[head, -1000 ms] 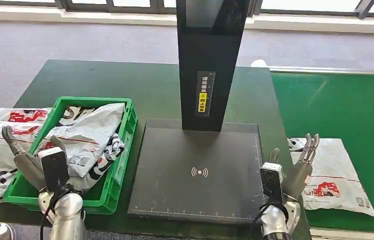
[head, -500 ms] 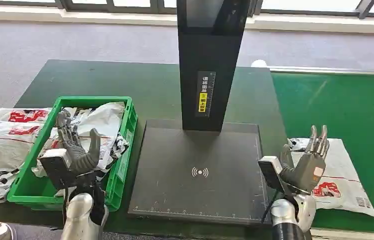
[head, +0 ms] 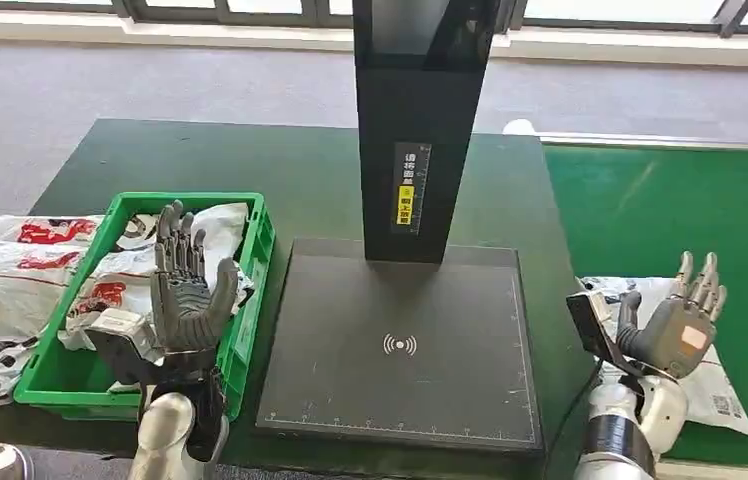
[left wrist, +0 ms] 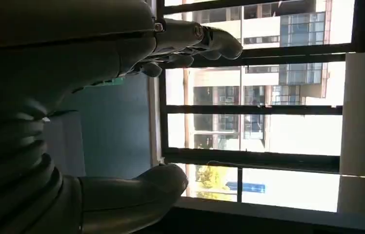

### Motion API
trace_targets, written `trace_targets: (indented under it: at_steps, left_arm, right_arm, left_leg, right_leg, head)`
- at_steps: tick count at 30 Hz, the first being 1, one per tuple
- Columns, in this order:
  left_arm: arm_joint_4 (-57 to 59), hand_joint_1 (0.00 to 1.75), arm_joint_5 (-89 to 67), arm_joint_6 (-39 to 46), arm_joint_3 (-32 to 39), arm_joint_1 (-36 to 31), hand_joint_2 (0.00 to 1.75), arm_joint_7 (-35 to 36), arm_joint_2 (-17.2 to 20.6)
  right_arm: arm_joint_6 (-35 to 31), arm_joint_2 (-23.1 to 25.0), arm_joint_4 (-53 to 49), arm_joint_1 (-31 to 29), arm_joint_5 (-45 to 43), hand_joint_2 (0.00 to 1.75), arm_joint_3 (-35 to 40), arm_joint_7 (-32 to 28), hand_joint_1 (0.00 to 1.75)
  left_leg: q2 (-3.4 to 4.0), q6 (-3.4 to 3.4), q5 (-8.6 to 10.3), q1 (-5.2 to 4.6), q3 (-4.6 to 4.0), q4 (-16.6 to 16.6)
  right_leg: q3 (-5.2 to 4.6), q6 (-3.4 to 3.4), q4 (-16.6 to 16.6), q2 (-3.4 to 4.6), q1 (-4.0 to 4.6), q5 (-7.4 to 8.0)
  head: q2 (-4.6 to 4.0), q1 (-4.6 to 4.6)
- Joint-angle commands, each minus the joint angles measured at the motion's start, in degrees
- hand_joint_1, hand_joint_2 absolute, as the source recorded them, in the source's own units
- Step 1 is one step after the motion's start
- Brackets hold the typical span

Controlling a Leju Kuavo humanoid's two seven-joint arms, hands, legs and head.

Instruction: Moved the parcel from conveyor to table for the left to box.

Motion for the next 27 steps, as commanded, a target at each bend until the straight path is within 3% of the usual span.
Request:
trace_targets:
  at_steps: [1, 14, 24, 25, 27]
  left_arm:
    - [1.3, 0.00, 1.0, -2.4, -1.7, 2.3, 1.75, 0.2, -0.4]
    - [1.9, 0.00, 1.3, -3.4, -1.2, 1.6, 1.75, 0.2, -0.6]
    - [1.8, 0.00, 1.2, -4.2, -1.0, 1.6, 1.75, 0.2, -0.5]
    - [1.8, 0.00, 0.8, -4.0, -0.8, 1.7, 1.75, 0.2, -0.6]
    - [1.6, 0.00, 0.9, -4.1, -0.7, 2.0, 1.75, 0.2, -0.5]
  right_arm:
    - [0.2, -1.2, 6.7, -4.1, 1.5, 1.75, -8.9, 0.0, 0.00]
    - [0.2, -1.8, 6.8, -4.0, 1.2, 1.75, -9.3, 0.0, 0.00]
    - [1.7, -12.7, 35.4, -8.3, -2.8, 1.75, -12.9, 6.3, 0.00]
    - [1.5, -13.5, 37.0, -8.1, -2.4, 1.75, -12.5, 10.7, 0.00]
    - [1.7, -13.8, 37.2, -7.8, -2.6, 1.75, -12.5, 10.6, 0.00]
  left_leg:
    - [0.10, 0.02, -0.02, -0.05, 0.17, -0.1]
    - [0.06, 0.00, -0.01, -0.04, 0.09, -0.1]
    - [0.08, 0.06, 0.01, -0.03, 0.21, -0.2]
    - [0.10, 0.04, -0.02, -0.03, 0.16, -0.1]
    - [0.14, 0.02, -0.02, -0.04, 0.14, -0.1]
  right_leg:
    - [0.15, -0.01, -0.1, 0.05, -0.04, 0.00]
    - [0.09, -0.02, -0.1, 0.02, -0.03, 0.00]
    - [0.26, 0.01, -0.3, 0.01, -0.02, 0.06]
    - [0.18, 0.00, -0.2, 0.05, -0.02, 0.04]
    - [0.15, 0.00, -0.1, 0.09, -0.03, 0.04]
  head:
    - [0.00, 0.00]
    - [0.00, 0.00]
    - [0.00, 0.00]
    - [0.00, 0.00]
    - [0.00, 0.00]
